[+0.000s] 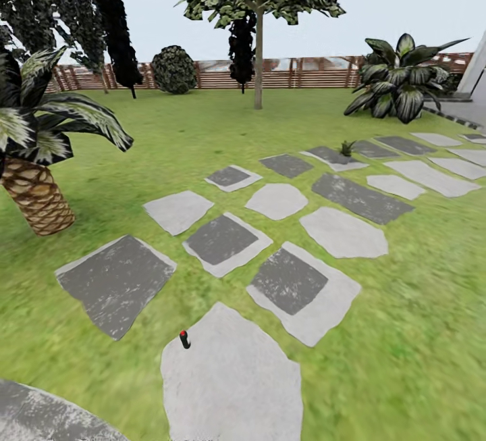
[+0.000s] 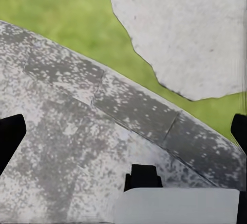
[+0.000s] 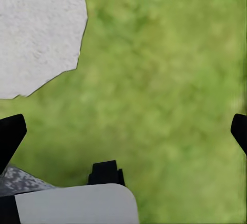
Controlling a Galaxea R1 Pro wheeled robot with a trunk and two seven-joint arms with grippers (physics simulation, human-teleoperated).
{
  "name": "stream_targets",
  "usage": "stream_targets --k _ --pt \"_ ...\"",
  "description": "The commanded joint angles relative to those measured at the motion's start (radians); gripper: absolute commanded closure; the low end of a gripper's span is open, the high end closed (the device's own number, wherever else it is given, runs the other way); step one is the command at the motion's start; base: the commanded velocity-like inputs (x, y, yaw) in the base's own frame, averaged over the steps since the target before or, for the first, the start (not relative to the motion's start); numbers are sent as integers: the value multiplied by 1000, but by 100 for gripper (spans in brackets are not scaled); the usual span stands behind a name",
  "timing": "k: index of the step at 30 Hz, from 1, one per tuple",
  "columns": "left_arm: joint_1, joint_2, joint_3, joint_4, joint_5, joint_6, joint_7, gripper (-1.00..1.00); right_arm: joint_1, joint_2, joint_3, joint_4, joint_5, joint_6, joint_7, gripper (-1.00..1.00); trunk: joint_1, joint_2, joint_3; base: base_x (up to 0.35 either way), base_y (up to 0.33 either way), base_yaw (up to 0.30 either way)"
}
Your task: Pick up the pesticide atomizer in the garden and spray insectifuge to fully cover both potted plants in the garden.
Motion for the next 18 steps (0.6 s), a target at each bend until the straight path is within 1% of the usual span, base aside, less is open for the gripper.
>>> stream_targets --k 1,4,6,16,18 --pt "-1 0 0 1 5 -4 0 -100 -1 0 -1 1 0 -3 0 -100 0 0 -1 0 -311 279" --pt "-1 -1 0 1 6 -4 0 -100 -1 0 -1 1 0 -3 0 -100 0 0 -1 45 -289 279" --pt "-1 -1 0 0 6 -4 0 -100 -1 0 -1 1 0 -3 0 -100 0 0 -1 36 -143 279" --pt "-1 -1 0 1 7 -4 0 -100 -1 0 -2 1 0 -3 0 -100 0 0 -1 7 -28 274" --pt "-1 0 0 1 7 -4 0 -100 -1 0 -3 1 0 -3 0 -100 8 -14 -7 1 -2 144"
